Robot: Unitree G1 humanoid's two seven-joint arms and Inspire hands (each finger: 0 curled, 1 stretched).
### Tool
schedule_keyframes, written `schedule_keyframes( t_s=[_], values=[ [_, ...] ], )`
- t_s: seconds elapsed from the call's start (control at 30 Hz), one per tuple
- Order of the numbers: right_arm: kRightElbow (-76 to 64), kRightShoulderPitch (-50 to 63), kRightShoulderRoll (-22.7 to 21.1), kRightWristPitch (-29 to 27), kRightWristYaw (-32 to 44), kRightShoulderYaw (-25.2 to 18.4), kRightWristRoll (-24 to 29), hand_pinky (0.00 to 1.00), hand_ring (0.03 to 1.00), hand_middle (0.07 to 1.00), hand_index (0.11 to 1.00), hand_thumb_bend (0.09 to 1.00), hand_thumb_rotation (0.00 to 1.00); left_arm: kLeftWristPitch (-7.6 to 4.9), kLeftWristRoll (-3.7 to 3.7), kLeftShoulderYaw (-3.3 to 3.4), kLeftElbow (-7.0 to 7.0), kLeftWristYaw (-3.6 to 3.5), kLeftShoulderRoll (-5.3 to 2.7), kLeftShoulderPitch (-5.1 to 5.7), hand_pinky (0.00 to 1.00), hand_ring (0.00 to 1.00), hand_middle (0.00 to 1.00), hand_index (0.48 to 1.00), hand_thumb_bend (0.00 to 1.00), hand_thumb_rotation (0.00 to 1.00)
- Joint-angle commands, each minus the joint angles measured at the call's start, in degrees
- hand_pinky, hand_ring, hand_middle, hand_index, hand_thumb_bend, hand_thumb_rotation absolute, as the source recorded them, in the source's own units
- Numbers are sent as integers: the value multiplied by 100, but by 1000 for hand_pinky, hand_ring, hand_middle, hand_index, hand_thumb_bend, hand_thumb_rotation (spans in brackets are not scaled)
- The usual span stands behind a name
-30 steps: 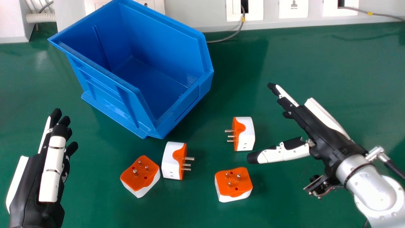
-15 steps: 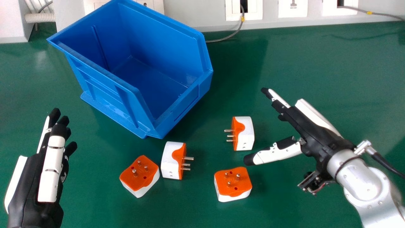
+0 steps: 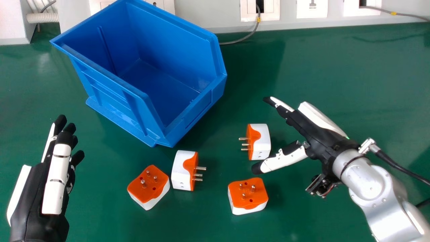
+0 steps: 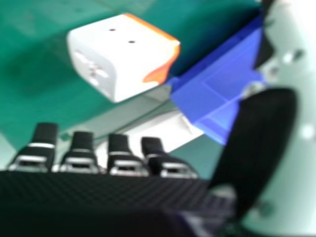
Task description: Pick all objects and put in blue box
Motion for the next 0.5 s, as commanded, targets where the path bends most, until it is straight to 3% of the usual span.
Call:
schedule_keyframes(
  t_s=[0.0,0.47],
  values=[
    [38,-239,4,-115,-82,22,-56,904,961,956,936,800,187,-28,-23,12,-156,-7,43,10,957,994,997,1000,468,1000],
    [486,-650,47,-63,-94,344,-428,895,948,945,906,750,184,58,-33,0,-241,37,2,31,950,991,997,1000,452,1000]
  ],
)
